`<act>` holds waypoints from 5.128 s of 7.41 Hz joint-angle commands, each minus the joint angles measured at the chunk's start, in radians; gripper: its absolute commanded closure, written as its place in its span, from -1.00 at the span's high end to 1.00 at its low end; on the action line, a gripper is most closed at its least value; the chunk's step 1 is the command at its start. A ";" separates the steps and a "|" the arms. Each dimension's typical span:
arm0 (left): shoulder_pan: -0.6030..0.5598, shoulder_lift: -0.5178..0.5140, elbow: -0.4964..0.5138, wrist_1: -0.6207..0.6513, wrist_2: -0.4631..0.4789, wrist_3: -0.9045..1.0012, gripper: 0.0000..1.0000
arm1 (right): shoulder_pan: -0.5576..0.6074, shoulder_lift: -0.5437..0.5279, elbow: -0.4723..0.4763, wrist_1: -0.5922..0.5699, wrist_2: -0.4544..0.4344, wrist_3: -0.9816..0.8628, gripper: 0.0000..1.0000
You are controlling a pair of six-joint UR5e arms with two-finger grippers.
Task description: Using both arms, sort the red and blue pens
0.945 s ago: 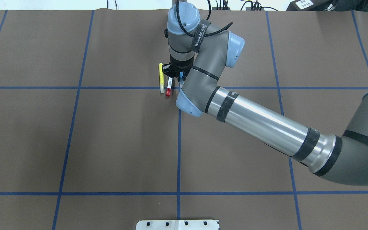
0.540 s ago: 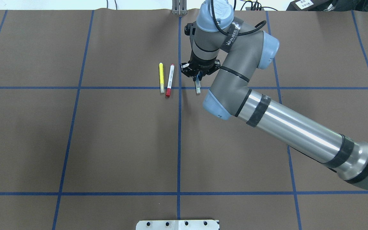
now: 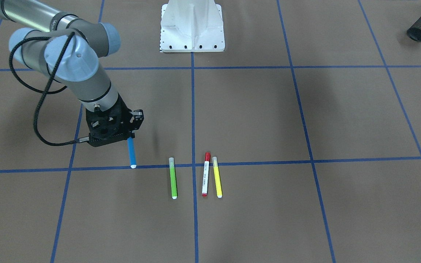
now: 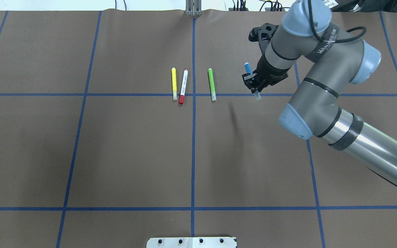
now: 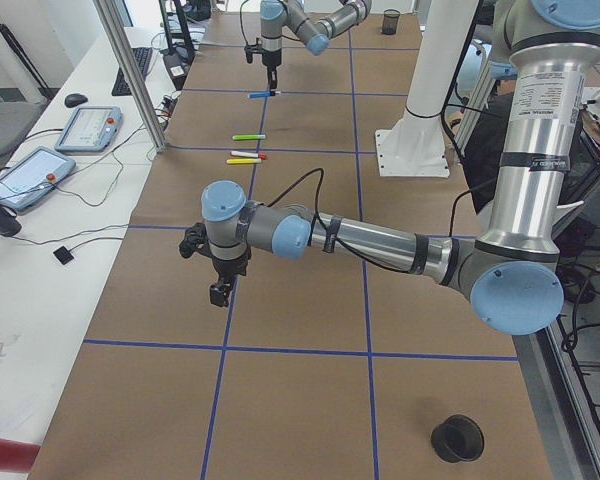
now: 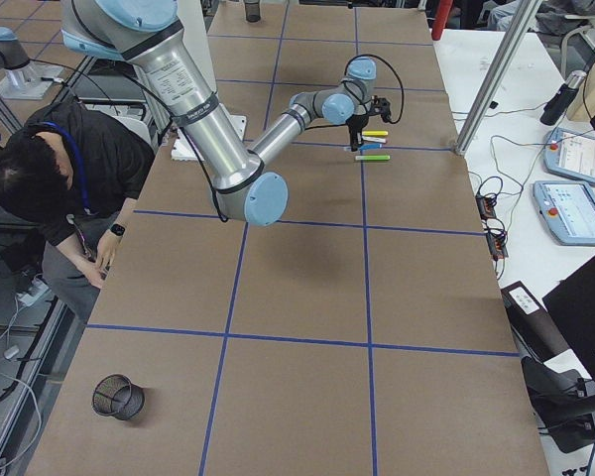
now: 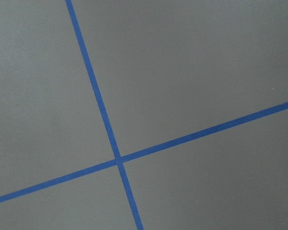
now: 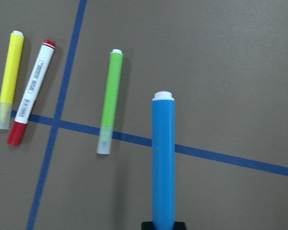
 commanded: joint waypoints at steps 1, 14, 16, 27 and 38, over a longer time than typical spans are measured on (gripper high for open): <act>-0.001 0.009 -0.009 0.000 -0.012 -0.001 1.00 | 0.092 -0.108 0.029 -0.019 0.002 -0.167 -1.00; -0.001 0.084 -0.103 -0.011 -0.014 -0.002 1.00 | 0.698 -0.518 0.159 -0.738 -0.005 -1.190 -1.00; -0.001 0.089 -0.107 -0.013 -0.014 -0.002 1.00 | 0.745 -0.525 0.156 -0.927 -0.008 -1.420 -1.00; -0.001 0.097 -0.168 -0.011 -0.007 -0.001 1.00 | 0.917 -0.736 -0.026 -1.208 -0.047 -1.551 -1.00; -0.002 0.167 -0.316 -0.008 -0.012 -0.002 1.00 | 1.125 -0.822 -0.221 -1.193 -0.155 -1.515 -1.00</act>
